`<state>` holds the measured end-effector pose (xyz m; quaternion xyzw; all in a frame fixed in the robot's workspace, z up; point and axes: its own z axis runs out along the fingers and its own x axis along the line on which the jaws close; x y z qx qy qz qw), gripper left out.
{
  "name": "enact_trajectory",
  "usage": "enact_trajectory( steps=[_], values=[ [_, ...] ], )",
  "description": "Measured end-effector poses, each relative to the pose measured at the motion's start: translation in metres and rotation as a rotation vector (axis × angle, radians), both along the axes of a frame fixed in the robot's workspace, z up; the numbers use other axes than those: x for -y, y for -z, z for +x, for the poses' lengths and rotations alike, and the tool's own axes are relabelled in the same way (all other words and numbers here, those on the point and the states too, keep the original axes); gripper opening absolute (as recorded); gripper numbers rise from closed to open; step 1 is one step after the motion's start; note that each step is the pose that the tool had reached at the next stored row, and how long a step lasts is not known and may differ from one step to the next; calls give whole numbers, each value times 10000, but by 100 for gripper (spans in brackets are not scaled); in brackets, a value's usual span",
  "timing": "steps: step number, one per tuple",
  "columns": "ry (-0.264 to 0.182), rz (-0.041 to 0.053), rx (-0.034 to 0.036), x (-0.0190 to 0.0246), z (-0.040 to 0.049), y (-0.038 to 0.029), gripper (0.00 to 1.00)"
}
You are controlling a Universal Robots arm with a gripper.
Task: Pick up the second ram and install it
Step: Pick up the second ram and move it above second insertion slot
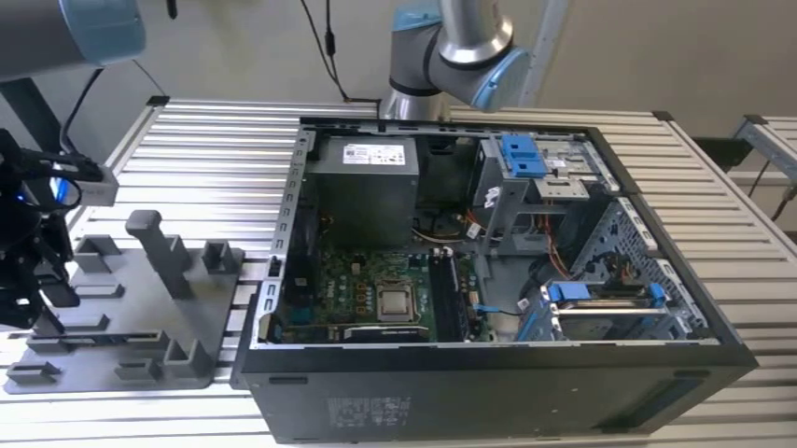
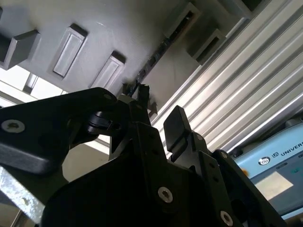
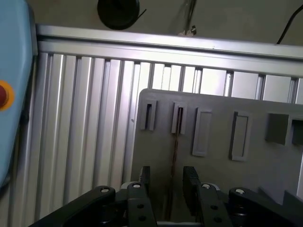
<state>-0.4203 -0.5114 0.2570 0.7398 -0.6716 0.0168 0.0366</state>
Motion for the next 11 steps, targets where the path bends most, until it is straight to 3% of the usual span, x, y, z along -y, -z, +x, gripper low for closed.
enact_trajectory(
  steps=[11],
  values=[
    [0, -148, -17, 0, 0, 105, 42]
  ],
)
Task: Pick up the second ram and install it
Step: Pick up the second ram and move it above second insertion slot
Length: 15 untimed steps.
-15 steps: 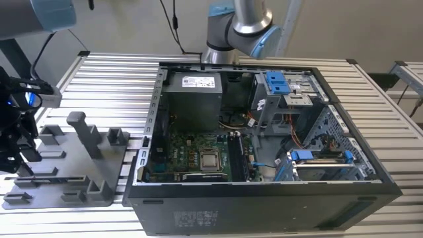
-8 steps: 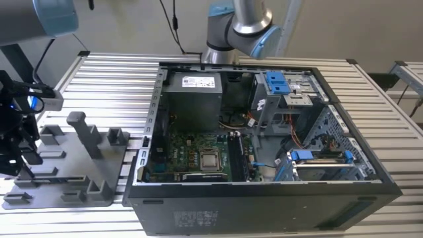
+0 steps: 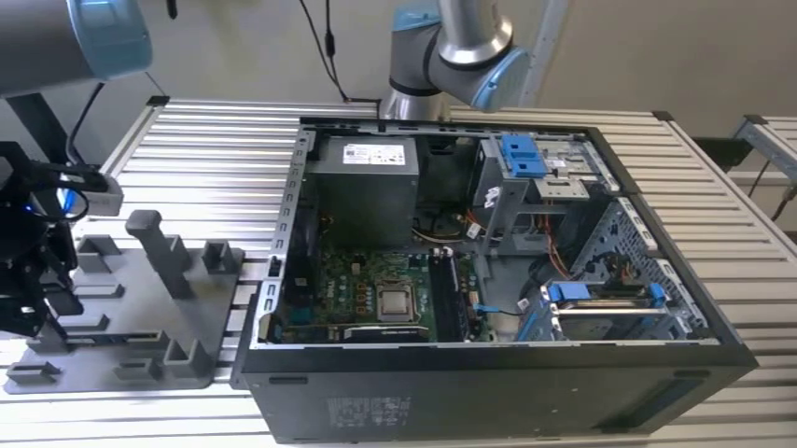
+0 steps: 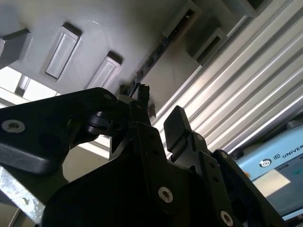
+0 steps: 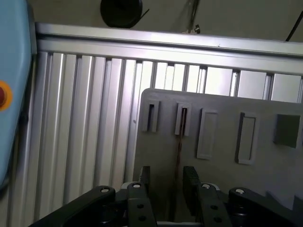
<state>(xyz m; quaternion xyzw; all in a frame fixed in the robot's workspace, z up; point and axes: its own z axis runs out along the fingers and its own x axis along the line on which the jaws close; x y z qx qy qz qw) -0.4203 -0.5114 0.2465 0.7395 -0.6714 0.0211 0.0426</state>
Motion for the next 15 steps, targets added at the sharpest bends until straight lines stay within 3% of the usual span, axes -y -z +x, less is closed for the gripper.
enact_trajectory(
  steps=[5, 15],
  values=[
    [0, -14, -10, 0, 0, 57, 42],
    [158, -13, -4, -23, -1, 236, 42]
  ],
)
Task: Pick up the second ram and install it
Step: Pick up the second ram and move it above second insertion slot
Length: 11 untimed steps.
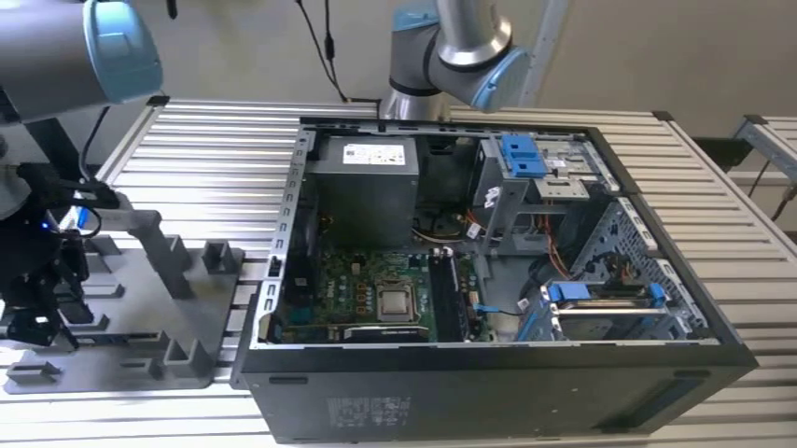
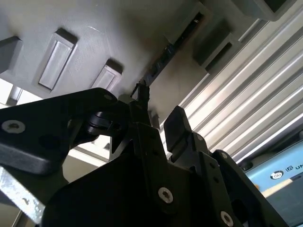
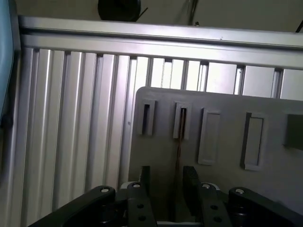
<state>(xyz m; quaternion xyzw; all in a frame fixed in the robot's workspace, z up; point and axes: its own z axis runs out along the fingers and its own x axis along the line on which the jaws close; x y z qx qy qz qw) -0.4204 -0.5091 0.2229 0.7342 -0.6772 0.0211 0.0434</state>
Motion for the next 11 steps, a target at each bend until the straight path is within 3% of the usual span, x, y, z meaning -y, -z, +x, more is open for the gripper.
enact_trajectory(
  steps=[8, 11],
  values=[
    [509, 2, 8, 1, -1, 133, 42],
    [545, 95, 17, 1, -1, 161, 42]
  ],
)
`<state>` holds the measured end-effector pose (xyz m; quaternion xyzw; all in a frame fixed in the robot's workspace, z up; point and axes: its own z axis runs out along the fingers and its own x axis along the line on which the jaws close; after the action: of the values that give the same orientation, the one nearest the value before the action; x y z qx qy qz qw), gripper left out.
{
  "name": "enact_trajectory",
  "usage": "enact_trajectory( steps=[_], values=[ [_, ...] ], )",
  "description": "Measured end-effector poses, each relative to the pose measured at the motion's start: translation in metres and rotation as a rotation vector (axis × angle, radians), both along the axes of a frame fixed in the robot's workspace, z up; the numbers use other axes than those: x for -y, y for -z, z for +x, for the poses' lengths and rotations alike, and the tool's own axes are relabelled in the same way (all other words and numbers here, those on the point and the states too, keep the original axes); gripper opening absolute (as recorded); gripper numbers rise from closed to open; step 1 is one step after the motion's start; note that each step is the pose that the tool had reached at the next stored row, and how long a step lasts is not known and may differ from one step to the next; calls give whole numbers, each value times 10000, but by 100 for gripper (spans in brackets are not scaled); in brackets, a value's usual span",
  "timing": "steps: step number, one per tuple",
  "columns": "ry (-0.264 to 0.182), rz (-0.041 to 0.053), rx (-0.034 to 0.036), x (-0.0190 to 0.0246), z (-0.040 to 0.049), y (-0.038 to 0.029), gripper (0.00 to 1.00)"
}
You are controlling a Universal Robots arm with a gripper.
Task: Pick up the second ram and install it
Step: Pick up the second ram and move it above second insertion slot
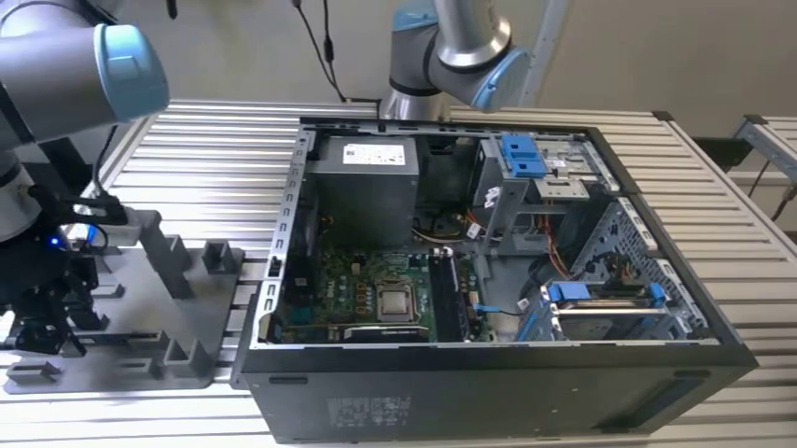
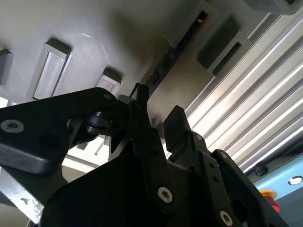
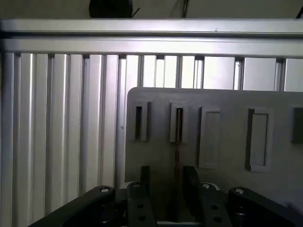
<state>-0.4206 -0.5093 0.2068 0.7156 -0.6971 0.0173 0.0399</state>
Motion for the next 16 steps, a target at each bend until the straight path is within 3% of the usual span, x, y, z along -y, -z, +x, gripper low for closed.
enact_trajectory(
  steps=[4, 9, 16],
  values=[
    [0, 46, 63, -14, 0, 40, 42],
    [2, 59, 66, -46, -1, 62, 42],
    [1, 58, 65, -47, -1, 63, 42]
  ],
)
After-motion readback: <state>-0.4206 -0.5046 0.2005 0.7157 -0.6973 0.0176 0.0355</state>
